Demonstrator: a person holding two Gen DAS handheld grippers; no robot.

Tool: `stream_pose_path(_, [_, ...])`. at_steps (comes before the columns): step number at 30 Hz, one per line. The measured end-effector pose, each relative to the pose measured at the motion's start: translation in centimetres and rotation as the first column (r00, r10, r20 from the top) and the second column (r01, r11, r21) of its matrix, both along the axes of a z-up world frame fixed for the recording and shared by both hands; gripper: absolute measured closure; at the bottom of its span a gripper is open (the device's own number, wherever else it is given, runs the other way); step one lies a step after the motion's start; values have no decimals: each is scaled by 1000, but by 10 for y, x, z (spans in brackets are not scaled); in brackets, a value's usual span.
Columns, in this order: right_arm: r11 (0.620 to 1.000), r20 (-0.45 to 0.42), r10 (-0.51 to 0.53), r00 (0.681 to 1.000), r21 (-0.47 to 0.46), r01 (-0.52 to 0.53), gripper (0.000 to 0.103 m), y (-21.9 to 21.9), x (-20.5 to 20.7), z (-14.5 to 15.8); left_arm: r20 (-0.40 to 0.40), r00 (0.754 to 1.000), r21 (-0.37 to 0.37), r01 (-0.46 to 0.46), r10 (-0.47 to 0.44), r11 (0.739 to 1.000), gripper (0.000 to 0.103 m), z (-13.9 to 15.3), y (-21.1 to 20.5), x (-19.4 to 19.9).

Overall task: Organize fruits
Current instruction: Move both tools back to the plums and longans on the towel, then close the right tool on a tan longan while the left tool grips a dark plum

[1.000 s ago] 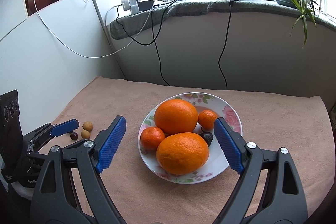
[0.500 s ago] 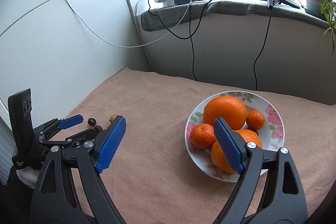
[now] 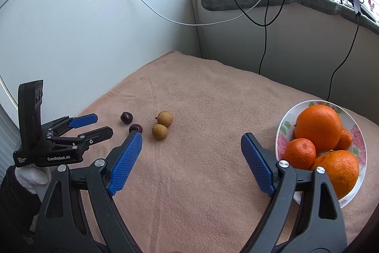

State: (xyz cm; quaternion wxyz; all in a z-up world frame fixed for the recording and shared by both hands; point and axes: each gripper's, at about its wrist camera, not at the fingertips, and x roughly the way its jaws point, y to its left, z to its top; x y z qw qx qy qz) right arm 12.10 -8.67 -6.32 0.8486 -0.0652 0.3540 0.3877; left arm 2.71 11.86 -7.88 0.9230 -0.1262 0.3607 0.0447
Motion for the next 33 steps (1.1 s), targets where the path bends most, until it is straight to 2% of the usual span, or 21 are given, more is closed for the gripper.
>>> stream_pose_path(2, [1000,-12,12,1000,-3,-12,15,8,1,-4,-1,1000,-9,-8,8,1000,25,-2,6,1])
stream_pose_path(3, [1000,-16,18,1000,-7,-18,15,12,1,-7,-2,1000,-15,-7,7,1000,30,-3,8,1])
stream_pose_path(6, [999,-42,37,998,-12,-37,23,23,3,-13,-1,1000,-21,-14,14,1000,37,-4,14,3])
stream_pose_path(9, [998,-54,56,997,-26,-57,25,35,3,-20,-4,1000,-33,-10,10,999,44,-6,19,6])
stream_pose_path(11, [997,-70,71,995,-36,-74,37,43,4,-25,-6,1000,-36,-5,4,999,50,-7,21,8])
stream_pose_path(13, [995,-82,83,993,-45,-87,42,52,5,-30,-8,1000,-35,1,-1,999,54,-8,23,9])
stream_pose_path(15, [995,-92,83,992,-56,-88,43,59,8,-35,-15,1000,-47,4,-5,999,60,-11,26,12])
stream_pose_path(17, [994,-115,88,989,-57,-95,50,66,12,-41,-20,1000,-56,7,-8,998,64,-13,28,15])
stream_pose_path(33, [988,-155,100,983,-104,-117,62,90,24,-64,-49,998,-91,20,-25,996,66,-23,30,27])
